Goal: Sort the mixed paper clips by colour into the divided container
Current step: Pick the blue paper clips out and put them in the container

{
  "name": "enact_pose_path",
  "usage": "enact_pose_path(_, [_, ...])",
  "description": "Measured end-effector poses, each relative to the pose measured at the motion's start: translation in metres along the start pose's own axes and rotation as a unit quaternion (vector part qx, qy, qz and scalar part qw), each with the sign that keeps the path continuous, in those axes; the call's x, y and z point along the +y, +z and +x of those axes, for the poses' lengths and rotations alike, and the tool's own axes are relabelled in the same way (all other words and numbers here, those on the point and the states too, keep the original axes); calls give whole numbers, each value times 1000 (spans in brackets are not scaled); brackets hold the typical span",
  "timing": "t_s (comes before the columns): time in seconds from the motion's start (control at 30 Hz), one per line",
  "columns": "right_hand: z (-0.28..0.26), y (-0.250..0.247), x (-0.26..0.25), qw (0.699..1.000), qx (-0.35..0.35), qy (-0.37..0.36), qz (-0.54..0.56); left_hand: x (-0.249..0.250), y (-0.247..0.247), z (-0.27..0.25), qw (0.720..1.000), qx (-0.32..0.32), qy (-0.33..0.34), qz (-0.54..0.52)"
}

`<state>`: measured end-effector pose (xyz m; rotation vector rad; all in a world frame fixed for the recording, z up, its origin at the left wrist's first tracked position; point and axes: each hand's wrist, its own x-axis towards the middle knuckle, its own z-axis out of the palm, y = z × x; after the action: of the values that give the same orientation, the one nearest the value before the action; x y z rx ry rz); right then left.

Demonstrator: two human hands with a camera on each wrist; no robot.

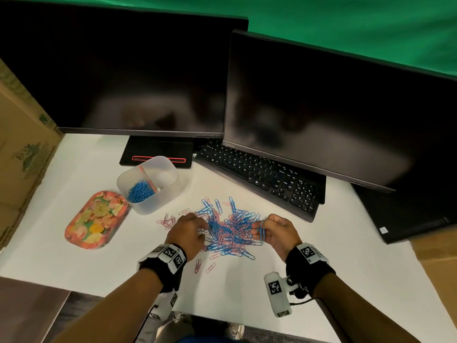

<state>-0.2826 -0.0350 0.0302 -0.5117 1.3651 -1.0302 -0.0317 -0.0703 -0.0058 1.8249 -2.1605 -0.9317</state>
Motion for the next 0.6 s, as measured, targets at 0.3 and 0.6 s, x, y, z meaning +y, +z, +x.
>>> enact_pose_path(0.3, [-11,6,-2,999,-24,7,-35,11,1,17,997,-5,55,55])
enact_pose_path(0.6, [-12,1,5,997,-2,16,-75,20,2,38,965,-69,148,206])
